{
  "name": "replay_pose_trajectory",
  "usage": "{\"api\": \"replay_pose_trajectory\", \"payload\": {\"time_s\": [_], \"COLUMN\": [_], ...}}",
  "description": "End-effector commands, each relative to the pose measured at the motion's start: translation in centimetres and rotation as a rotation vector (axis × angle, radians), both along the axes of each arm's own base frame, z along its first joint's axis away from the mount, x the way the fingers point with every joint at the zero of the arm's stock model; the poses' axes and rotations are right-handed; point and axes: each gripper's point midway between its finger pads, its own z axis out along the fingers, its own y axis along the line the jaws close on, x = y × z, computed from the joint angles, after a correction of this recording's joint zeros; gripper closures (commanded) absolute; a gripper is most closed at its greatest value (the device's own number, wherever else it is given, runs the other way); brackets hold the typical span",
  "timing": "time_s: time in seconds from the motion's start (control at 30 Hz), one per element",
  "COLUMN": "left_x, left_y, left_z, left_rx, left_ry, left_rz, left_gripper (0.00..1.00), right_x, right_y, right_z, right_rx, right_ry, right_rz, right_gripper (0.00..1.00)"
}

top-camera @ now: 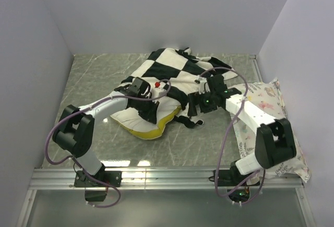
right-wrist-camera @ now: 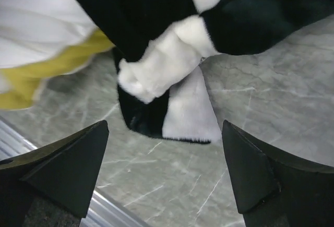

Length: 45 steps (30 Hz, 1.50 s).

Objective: Put the pillow into the pillowcase

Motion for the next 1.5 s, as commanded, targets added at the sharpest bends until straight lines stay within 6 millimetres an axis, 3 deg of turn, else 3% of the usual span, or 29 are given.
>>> {"api": "replay_pose_trajectory", "payload": {"time_s": [0.0, 0.17, 0.3, 0.4, 0.43, 0.47, 0.5, 0.57, 0.6, 0.63, 0.7, 0.73, 0.8, 0.87, 0.9, 1.0, 1.07, 1.13, 1.17, 1.2, 1.23, 1.27, 1.3, 1.33, 1.37, 1.4, 1.43, 1.47], "left_x": [1.2, 2.2, 3.3, 4.4, 4.6, 5.0, 6.2, 7.2, 7.8, 9.2, 11.0, 11.9, 13.8, 15.0, 15.7, 16.2, 17.0, 17.6, 17.4, 17.3, 15.7, 14.8, 12.6, 10.9, 8.9, 7.4, 5.3, 4.0], "left_y": [-2.7, -2.8, -2.7, -3.1, -3.2, -3.3, -3.6, -4.2, -4.7, -5.4, -6.7, -7.2, -7.9, -8.1, -8.0, -7.6, -6.8, -6.4, -6.7, -7.1, -8.2, -8.2, -8.3, -8.0, -7.7, -6.5, -5.0, -4.1], "left_z": [5.2, 7.4, 9.3, 11.0, 11.5, 12.1, 13.3, 14.9, 15.7, 17.3, 17.7, 17.5, 14.8, 12.3, 9.6, 5.0, 2.9, 2.0, 1.5, 2.0, 2.2, 2.7, 2.9, 3.3, 5.8, 5.5, 5.4, 7.7], "left_rx": [-0.187, -0.274, -0.353, -0.413, -0.434, -0.453, -0.489, -0.542, -0.571, -0.624, -0.632, -0.627, -0.587, -0.552, -0.502, -0.400, -0.348, -0.323, -0.324, -0.320, -0.329, -0.292, -0.247, -0.239, -0.274, -0.247, -0.208, -0.249], "left_ry": [-0.030, -0.010, -0.004, -0.001, -0.002, 0.011, -0.033, -0.036, -0.052, -0.124, -0.151, -0.180, -0.185, -0.161, -0.147, -0.124, -0.128, -0.136, -0.130, -0.123, -0.070, -0.114, -0.094, -0.096, -0.152, -0.141, -0.097, -0.157], "left_rz": [-0.057, -0.032, -0.023, 0.005, 0.005, 0.036, 0.046, 0.102, 0.122, 0.128, 0.202, 0.221, 0.304, 0.391, 0.441, 0.523, 0.601, 0.634, 0.608, 0.566, 0.465, 0.352, 0.273, 0.199, 0.060, 0.028, -0.010, -0.112], "left_gripper": [0.99, 1.00, 1.00, 1.00, 1.00, 1.00, 1.00, 1.00, 1.00, 1.00, 1.00, 0.99, 0.99, 1.00, 0.99, 1.00, 1.00, 1.00, 1.00, 0.88, 0.77, 0.67, 0.54, 0.48, 0.42, 0.17, 0.15, 0.14], "right_x": [0.3, -1.0, -1.1, -0.6, -0.9, -1.3, -2.6, -5.3, -7.3, -10.5, -14.3, -16.2, -18.1, -18.7, -19.1, -20.4, -20.9, -21.1, -20.9, -20.6, -19.3, -18.4, -18.0, -16.8, -16.2, -15.8, -15.0, -14.6], "right_y": [0.8, 3.4, 4.1, 4.7, 5.4, 6.1, 7.8, 9.8, 10.5, 11.8, 12.0, 12.1, 11.7, 11.2, 10.9, 10.3, 9.9, 9.4, 9.2, 8.7, 8.2, 7.8, 7.2, 6.5, 6.2, 6.0, 5.6, 5.5], "right_z": [-1.5, -3.9, -5.7, -5.6, -4.9, -3.9, -0.9, 3.4, 7.4, 9.4, 12.3, 13.1, 13.1, 12.0, 11.7, 11.8, 11.8, 11.4, 11.3, 10.7, 10.7, 10.4, 10.3, 9.9, 9.5, 8.9, 7.9, 7.4], "right_rx": [-0.088, -0.106, -0.136, -0.083, -0.030, 0.024, 0.156, 0.320, 0.413, 0.485, 0.544, 0.585, 0.615, 0.602, 0.602, 0.620, 0.632, 0.636, 0.632, 0.610, 0.607, 0.601, 0.593, 0.584, 0.567, 0.548, 0.488, 0.463], "right_ry": [-0.005, 0.032, 0.064, 0.079, 0.090, 0.097, 0.087, 0.076, 0.006, 0.008, -0.026, 0.001, 0.082, 0.075, 0.107, 0.146, 0.163, 0.190, 0.188, 0.211, 0.182, 0.189, 0.188, 0.181, 0.178, 0.172, 0.151, 0.141], "right_rz": [0.122, 0.197, 0.215, 0.209, 0.224, 0.248, 0.326, 0.427, 0.515, 0.624, 0.733, 0.813, 0.851, 0.880, 0.884, 0.912, 0.926, 0.918, 0.910, 0.877, 0.844, 0.812, 0.791, 0.735, 0.712, 0.689, 0.654, 0.637], "right_gripper": [0.03, 0.02, 0.05, 0.45, 0.78, 0.94, 1.00, 1.00, 1.00, 1.00, 1.00, 1.00, 1.00, 1.00, 1.00, 1.00, 1.00, 1.00, 1.00, 1.00, 1.00, 1.00, 1.00, 1.00, 1.00, 1.00, 1.00, 1.00]}}
